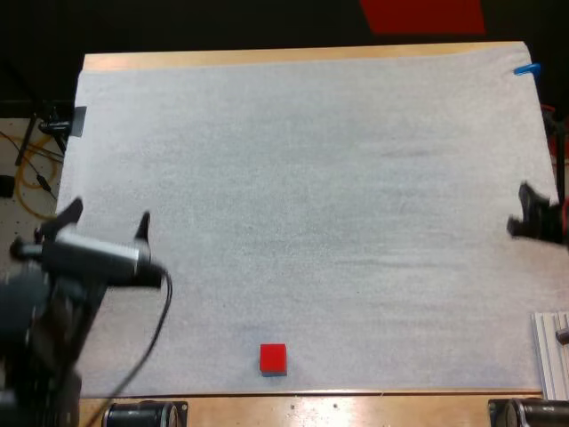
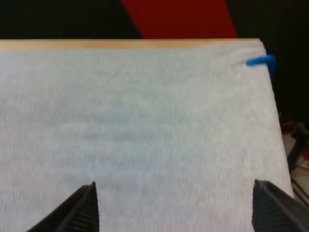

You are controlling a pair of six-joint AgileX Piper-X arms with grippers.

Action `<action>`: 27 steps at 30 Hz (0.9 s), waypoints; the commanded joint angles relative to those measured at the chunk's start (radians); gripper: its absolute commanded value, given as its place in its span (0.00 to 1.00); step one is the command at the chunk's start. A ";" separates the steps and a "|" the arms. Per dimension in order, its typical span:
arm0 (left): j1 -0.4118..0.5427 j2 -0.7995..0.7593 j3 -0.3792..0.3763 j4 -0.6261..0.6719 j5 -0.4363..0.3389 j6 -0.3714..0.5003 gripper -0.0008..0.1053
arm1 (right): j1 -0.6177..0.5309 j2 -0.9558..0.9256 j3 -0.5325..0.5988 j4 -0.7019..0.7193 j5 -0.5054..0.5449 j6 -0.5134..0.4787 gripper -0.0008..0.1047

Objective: Stack red cube on blue cube

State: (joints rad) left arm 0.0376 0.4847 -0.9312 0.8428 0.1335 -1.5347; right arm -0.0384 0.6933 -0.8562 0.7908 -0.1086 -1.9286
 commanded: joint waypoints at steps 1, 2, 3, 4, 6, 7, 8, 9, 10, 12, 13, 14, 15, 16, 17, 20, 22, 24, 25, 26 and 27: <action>0.001 -0.040 0.008 0.042 0.000 -0.010 0.71 | -0.005 -0.045 0.017 0.009 0.000 -0.009 0.62; 0.001 -0.074 0.017 0.069 0.000 -0.010 0.71 | -0.005 -0.094 0.044 0.021 0.000 -0.009 0.62; 0.001 -0.094 0.023 0.082 0.000 -0.010 0.71 | -0.005 -0.120 0.056 0.025 0.000 -0.009 0.62; 0.001 -0.130 0.033 0.101 0.000 -0.010 0.71 | -0.005 -0.170 0.079 0.039 -0.002 -0.009 0.62; 0.001 -0.195 0.049 0.125 0.000 -0.008 0.71 | -0.005 -0.237 0.104 0.066 -0.008 -0.009 0.62; 0.001 -0.237 0.063 0.132 0.000 -0.008 0.71 | -0.005 -0.290 0.121 0.079 -0.008 -0.009 0.62; 0.001 -0.280 0.079 0.132 0.000 -0.008 0.71 | -0.005 -0.344 0.136 0.087 -0.008 -0.009 0.62; 0.001 -0.302 0.086 0.132 0.000 -0.008 0.71 | -0.005 -0.371 0.147 0.090 -0.008 -0.009 0.62; 0.001 -0.343 0.098 0.132 0.005 -0.008 0.71 | -0.005 -0.416 0.158 0.100 -0.008 -0.006 0.62; 0.001 -0.396 0.121 0.132 0.005 -0.010 0.71 | -0.005 -0.498 0.172 0.111 -0.008 -0.006 0.62; 0.001 -0.427 0.129 0.135 0.005 -0.010 0.71 | -0.005 -0.549 0.182 0.112 -0.008 -0.006 0.62; 0.001 -0.462 0.136 0.143 0.005 -0.010 0.71 | -0.005 -0.599 0.191 0.111 -0.008 -0.006 0.62; 0.001 -0.478 0.137 0.151 0.005 -0.010 0.71 | -0.005 -0.615 0.196 0.111 -0.008 -0.006 0.62; 0.001 -0.507 0.137 0.169 0.005 -0.010 0.71 | -0.005 -0.660 0.204 0.120 -0.008 -0.006 0.62; 0.001 -0.534 0.137 0.191 0.005 -0.010 0.71 | -0.005 -0.700 0.209 0.135 -0.008 -0.006 0.62; 0.001 -0.587 0.137 0.248 0.005 -0.010 0.71 | -0.005 -0.754 0.208 0.222 -0.010 -0.004 0.62; 0.001 -0.613 0.137 0.293 0.005 -0.010 0.71 | -0.005 -0.741 0.200 0.269 -0.012 -0.010 0.62; 0.001 -0.640 0.141 0.318 -0.005 -0.045 0.71 | -0.005 -0.747 0.205 0.267 -0.071 -0.010 0.62; 0.001 -0.641 0.144 0.329 -0.030 -0.080 0.71 | -0.005 -0.747 0.205 0.259 -0.089 -0.010 0.62; 0.001 -0.637 0.147 0.334 -0.038 -0.105 0.71 | -0.005 -0.747 0.205 0.259 -0.095 -0.010 0.62; 0.001 -0.637 0.154 0.330 -0.046 -0.115 0.71 | -0.005 -0.747 0.207 0.259 -0.095 -0.010 0.62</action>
State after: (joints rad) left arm 0.0376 -0.0139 -0.7774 1.1697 0.1004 -1.6237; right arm -0.0384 -0.0105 -0.6507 1.0553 -0.1880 -1.9302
